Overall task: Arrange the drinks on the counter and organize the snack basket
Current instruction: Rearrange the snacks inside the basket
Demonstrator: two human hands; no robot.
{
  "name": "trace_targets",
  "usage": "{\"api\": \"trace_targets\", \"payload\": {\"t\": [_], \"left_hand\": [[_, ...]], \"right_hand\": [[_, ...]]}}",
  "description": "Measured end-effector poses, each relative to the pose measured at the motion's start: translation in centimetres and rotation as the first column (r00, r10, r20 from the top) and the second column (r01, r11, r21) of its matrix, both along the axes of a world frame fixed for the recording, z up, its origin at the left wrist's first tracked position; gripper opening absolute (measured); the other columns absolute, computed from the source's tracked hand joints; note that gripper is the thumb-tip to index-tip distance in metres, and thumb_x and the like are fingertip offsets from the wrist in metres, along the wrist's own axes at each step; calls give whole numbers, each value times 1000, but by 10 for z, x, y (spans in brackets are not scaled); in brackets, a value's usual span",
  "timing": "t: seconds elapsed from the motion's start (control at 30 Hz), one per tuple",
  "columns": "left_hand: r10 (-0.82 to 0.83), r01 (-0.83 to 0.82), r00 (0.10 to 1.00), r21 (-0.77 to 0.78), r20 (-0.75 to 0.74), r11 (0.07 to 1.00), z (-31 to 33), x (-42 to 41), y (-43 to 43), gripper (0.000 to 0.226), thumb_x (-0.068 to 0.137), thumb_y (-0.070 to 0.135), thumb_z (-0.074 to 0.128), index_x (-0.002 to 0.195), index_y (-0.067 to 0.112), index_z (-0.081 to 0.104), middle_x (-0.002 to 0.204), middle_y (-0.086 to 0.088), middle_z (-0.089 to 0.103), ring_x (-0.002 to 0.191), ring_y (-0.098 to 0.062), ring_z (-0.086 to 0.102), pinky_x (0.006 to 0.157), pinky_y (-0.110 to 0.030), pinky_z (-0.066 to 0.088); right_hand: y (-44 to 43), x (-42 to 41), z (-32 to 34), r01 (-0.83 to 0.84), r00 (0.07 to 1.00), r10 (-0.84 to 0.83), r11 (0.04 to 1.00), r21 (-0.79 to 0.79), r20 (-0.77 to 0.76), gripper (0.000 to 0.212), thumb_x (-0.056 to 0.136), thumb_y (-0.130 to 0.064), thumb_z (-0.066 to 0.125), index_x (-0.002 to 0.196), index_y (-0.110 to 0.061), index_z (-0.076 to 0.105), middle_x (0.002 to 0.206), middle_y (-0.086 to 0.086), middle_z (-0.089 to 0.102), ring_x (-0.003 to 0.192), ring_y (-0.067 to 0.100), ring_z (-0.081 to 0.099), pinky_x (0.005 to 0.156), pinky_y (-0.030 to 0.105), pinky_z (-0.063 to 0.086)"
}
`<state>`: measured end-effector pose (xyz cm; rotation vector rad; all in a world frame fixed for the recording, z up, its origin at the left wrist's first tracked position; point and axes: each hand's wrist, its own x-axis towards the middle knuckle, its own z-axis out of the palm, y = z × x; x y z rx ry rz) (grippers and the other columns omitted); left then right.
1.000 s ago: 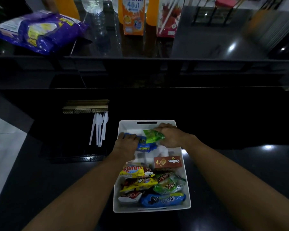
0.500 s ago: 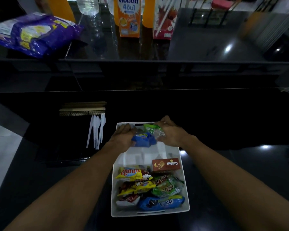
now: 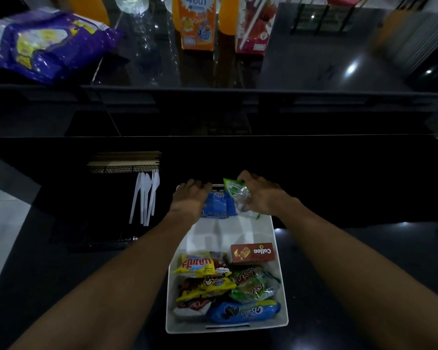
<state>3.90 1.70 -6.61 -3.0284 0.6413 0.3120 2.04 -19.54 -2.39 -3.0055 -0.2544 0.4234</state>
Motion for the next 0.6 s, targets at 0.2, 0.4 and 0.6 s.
{"api": "trace_targets", "payload": {"t": [0.2,0.4,0.6], "left_hand": [[110,-107,994,-82,29,991,-12,-12,-2,59,88,17,66,140,18,39,138,-10,39,125,-30,38,99,-38,36],[212,-203,976,-169,41,965,-12,-23,-1,51,89,13,60,137,14,42,136,-11,38,123,-28,37,88,-37,44],[105,-84,982,-136,157,987,-6,-29,0,72,70,3,73,136,6,44,129,-18,45,116,-36,43,94,-43,41]], "right_hand": [[-10,7,1,44,992,-36,997,66,-119,67,82,-30,78,133,-31,34,136,4,51,115,26,55,89,36,47],[-13,11,0,74,982,-54,992,106,-179,69,83,-32,77,138,-32,34,140,4,50,117,26,55,90,35,48],[-11,6,-2,35,989,-27,998,53,-148,84,81,-39,75,148,-32,26,149,4,45,129,29,51,97,36,44]]}}
